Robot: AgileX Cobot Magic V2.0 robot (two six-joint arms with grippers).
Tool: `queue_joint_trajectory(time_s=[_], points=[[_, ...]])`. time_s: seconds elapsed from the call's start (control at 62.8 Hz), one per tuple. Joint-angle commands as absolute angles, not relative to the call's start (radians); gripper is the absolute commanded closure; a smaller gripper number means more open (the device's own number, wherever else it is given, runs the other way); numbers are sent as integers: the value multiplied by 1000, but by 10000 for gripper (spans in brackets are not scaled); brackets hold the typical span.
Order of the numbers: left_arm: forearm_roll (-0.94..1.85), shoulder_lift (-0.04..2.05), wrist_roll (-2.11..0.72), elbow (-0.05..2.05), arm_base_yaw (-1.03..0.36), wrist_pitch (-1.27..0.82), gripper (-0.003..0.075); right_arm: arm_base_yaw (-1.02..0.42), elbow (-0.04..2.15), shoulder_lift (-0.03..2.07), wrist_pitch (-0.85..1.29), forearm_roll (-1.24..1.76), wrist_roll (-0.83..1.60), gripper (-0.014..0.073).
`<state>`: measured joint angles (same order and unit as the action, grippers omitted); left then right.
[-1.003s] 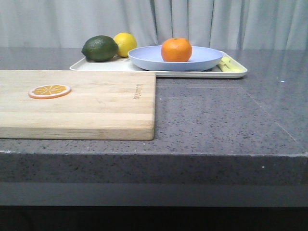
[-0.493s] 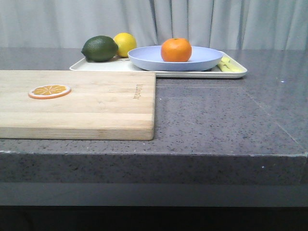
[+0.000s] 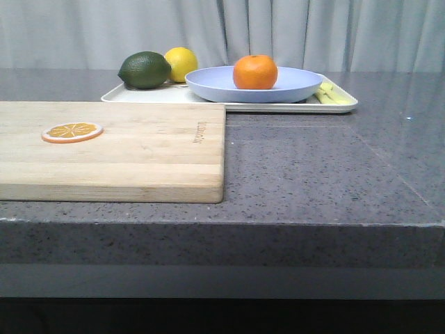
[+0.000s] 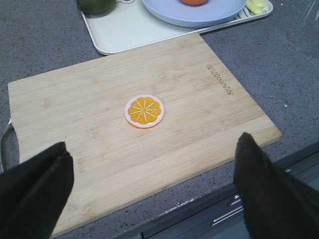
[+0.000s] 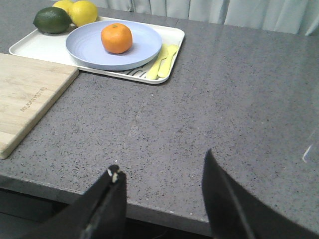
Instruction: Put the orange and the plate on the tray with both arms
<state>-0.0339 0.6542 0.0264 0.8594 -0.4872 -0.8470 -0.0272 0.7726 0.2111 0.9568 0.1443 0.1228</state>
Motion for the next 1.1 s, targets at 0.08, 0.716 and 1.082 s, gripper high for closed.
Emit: queue_joint_trajectory(time_s=[0.08, 0.716, 1.082], points=[[-33, 656, 36, 884, -486, -767, 330, -26, 792, 226, 882, 141, 132, 385], [-33, 656, 36, 884, -486, -767, 740, -26, 792, 226, 882, 141, 132, 662], [-12, 594, 36, 817, -450, -710, 740, -26, 792, 226, 882, 141, 132, 662]])
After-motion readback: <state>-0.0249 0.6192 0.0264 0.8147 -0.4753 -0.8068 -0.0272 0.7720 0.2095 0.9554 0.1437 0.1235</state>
